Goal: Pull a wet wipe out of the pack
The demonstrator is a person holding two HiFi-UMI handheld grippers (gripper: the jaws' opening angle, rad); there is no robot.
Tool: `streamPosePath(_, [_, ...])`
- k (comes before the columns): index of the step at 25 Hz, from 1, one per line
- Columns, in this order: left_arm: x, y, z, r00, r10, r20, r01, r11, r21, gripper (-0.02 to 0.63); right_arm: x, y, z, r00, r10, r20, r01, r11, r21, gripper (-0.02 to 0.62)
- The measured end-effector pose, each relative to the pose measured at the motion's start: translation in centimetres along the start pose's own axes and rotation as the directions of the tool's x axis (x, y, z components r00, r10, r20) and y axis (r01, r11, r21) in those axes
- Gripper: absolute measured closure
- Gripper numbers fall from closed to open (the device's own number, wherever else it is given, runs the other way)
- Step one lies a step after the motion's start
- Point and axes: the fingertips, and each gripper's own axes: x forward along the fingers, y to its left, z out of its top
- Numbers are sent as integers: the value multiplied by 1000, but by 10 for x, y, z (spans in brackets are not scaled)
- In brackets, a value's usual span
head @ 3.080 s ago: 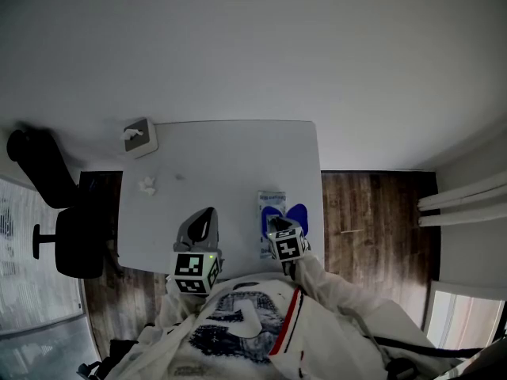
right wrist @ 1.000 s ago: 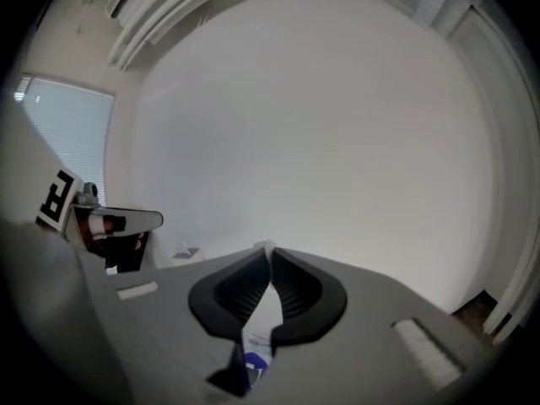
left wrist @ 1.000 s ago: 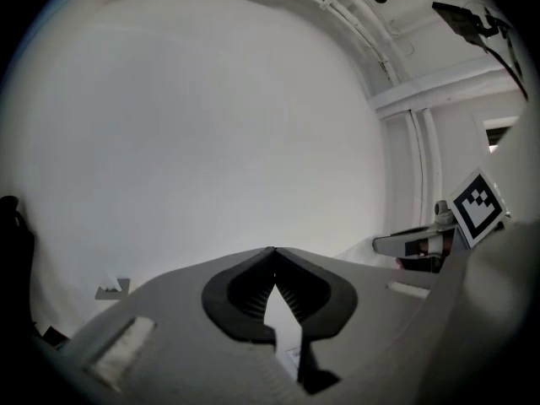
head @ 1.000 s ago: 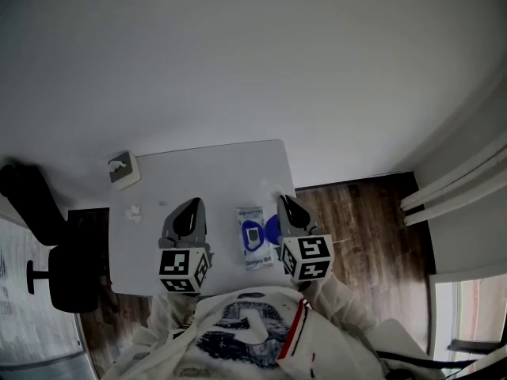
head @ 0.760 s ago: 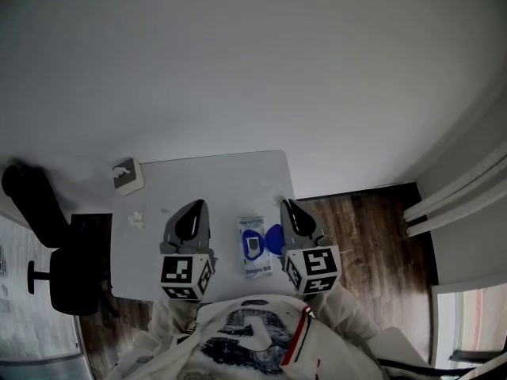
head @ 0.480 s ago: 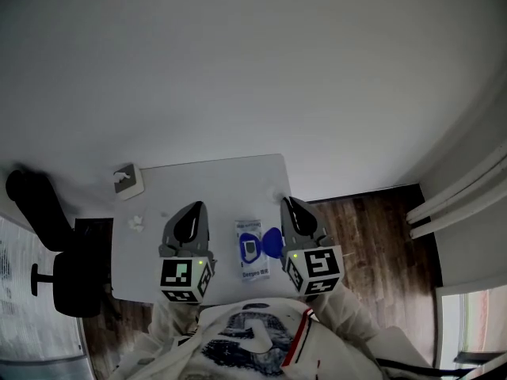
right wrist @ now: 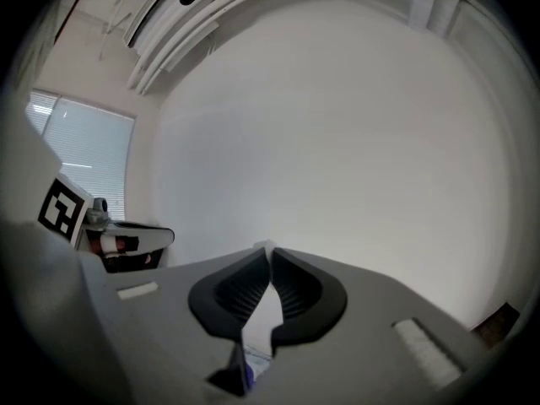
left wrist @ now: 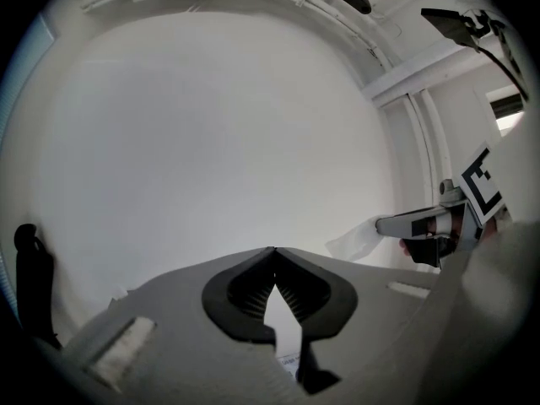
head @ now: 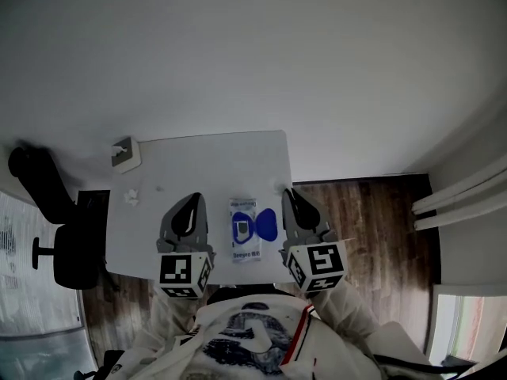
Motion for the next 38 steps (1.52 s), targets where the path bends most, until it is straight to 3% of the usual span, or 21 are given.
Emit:
streamPosePath(11, [-47,-4,-4,1000,-19,20,19,1000,-1,601,-36,29,-7,1000,0,2,0,1000,10,578])
streamPosePath(38, [-286,19,-27,991,-60,122,64,998,-27,601,-205,193,-23,992,-106,65,111,991,-80,578])
